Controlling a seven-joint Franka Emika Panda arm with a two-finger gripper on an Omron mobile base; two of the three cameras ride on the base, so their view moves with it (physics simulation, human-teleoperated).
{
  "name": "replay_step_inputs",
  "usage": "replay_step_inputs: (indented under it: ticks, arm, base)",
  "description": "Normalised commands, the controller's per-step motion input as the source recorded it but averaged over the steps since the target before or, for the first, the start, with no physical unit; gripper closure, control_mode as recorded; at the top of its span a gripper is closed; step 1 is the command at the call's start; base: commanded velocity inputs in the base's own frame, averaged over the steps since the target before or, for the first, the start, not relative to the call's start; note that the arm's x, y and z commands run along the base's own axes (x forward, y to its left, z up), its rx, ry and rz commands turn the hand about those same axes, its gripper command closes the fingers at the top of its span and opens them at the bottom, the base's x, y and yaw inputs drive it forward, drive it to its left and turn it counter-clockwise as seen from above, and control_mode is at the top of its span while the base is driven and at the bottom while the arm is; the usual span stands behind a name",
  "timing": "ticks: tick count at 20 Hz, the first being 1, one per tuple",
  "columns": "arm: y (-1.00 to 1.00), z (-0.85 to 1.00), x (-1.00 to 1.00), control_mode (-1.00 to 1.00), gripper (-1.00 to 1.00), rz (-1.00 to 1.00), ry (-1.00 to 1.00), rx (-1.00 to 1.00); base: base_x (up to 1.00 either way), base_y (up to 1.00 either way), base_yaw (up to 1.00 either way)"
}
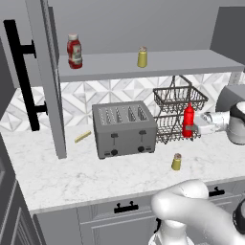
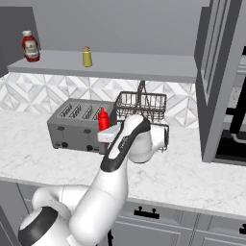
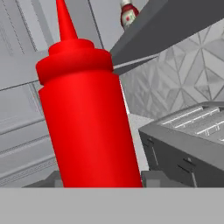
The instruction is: Put the shaker and condiment bottle from the counter next to their counterparts in the cabinet.
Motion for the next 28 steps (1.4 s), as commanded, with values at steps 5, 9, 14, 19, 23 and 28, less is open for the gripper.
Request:
replay_step_inputs:
  ticks: [5, 9, 14, 19, 23, 28]
  arm:
    - [0.57, 0.86, -0.08, -1.0, 1.0, -0.07, 0.0, -0.08]
    - [0.65, 0.76, -0.19, -1.0, 1.0, -0.06, 0.0, -0.1]
    - [0.67, 0.67, -0.25, -1.0, 1.0, -0.04, 0.0, -0.1]
    - [0.61, 0.74, -0.17, -1.0, 1.0, -0.06, 0.01, -0.08]
    - [0.47, 0.78, -0.07, -1.0, 1.0, -0.1, 0.01, -0.07]
    - [0.34, 0.64, 0.0, -1.0, 1.0, -0.17, 0.03, -0.08]
  base:
    - [0.0, 0.0, 0.0]
    - [0.0, 0.0, 0.0]
    - [0.0, 0.0, 0.0]
    - [0.0, 0.0, 0.0]
    - [0.0, 0.0, 0.0]
    - [0.0, 0.0, 0.0]
